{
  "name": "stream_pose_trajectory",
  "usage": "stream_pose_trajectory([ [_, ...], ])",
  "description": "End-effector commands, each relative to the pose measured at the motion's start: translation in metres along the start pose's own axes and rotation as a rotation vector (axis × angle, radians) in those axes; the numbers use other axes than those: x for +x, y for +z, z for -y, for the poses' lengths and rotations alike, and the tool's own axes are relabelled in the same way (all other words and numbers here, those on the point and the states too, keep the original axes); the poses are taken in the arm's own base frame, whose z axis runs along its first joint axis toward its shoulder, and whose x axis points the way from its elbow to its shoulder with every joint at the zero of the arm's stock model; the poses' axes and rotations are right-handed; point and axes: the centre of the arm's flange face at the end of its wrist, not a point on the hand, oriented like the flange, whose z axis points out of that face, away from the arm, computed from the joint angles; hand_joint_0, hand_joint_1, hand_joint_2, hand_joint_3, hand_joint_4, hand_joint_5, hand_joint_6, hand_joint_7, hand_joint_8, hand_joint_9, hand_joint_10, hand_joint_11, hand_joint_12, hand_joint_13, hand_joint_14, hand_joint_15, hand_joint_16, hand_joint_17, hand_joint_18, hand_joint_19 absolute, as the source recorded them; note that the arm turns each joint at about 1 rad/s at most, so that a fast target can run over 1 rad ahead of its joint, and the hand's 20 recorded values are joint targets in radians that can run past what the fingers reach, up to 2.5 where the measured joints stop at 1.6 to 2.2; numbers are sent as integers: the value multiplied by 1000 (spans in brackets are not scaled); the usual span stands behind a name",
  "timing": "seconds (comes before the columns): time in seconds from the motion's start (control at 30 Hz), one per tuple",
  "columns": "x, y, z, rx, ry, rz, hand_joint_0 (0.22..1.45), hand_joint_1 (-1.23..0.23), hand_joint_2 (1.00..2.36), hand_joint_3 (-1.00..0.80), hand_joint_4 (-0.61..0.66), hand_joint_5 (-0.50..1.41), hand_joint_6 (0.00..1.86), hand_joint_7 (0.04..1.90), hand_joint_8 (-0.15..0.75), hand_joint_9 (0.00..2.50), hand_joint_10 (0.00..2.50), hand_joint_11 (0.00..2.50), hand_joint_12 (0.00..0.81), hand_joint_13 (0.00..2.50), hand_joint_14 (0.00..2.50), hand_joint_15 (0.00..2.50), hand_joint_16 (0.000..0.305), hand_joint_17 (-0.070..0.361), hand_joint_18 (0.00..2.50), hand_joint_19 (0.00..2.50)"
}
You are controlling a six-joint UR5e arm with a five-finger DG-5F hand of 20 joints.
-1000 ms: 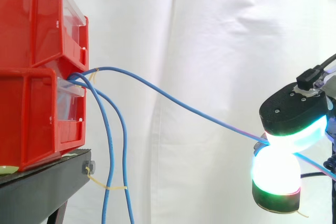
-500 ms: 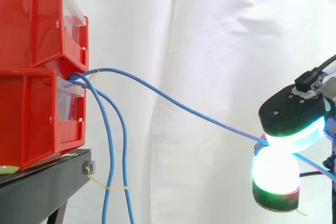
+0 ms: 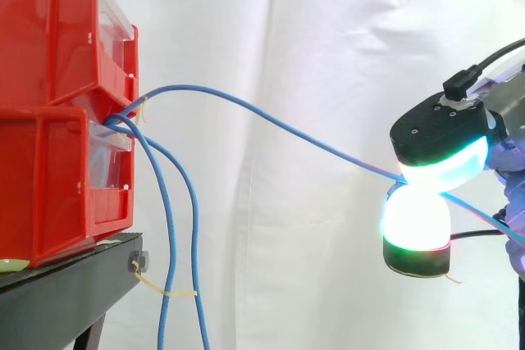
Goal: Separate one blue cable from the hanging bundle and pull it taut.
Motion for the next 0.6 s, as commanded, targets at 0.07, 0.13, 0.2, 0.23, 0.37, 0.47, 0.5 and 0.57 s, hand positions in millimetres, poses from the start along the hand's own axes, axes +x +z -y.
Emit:
stream_pose_trajectory([
  [0.07,-2,0,1,9,-4,2,712,-746,1007,-38,180,124,506,1058,157,2002,18,430,262,1312,19,536,46,104,916,581],
  [0.13,-3,0,1,8,-2,3,712,-746,1006,-38,174,124,506,1056,163,1999,18,429,262,1312,17,536,46,104,916,581],
  [0.2,-3,0,0,5,-1,3,712,-745,1006,-38,177,124,506,1060,156,2000,16,432,262,1312,17,536,46,104,916,579],
  [0.23,-3,1,1,8,-2,3,712,-745,1006,-40,177,124,506,1059,157,2000,17,433,265,1311,17,536,46,104,915,581],
  [0.37,-5,0,0,7,-2,6,712,-745,1006,-38,176,124,506,1052,157,2001,16,433,259,1312,17,540,46,104,916,583],
  [0.47,-5,0,0,6,-1,6,712,-745,1006,-40,180,124,506,1055,156,2004,17,449,264,1310,17,532,46,103,914,582],
  [0.5,-5,1,1,7,-2,6,712,-745,1006,-40,176,123,506,1058,155,2004,16,440,261,1309,19,536,46,103,914,584],
  [0.57,-5,1,1,7,-2,6,712,-745,1007,-40,182,124,506,1054,149,2003,16,440,261,1310,17,536,46,103,913,582],
])
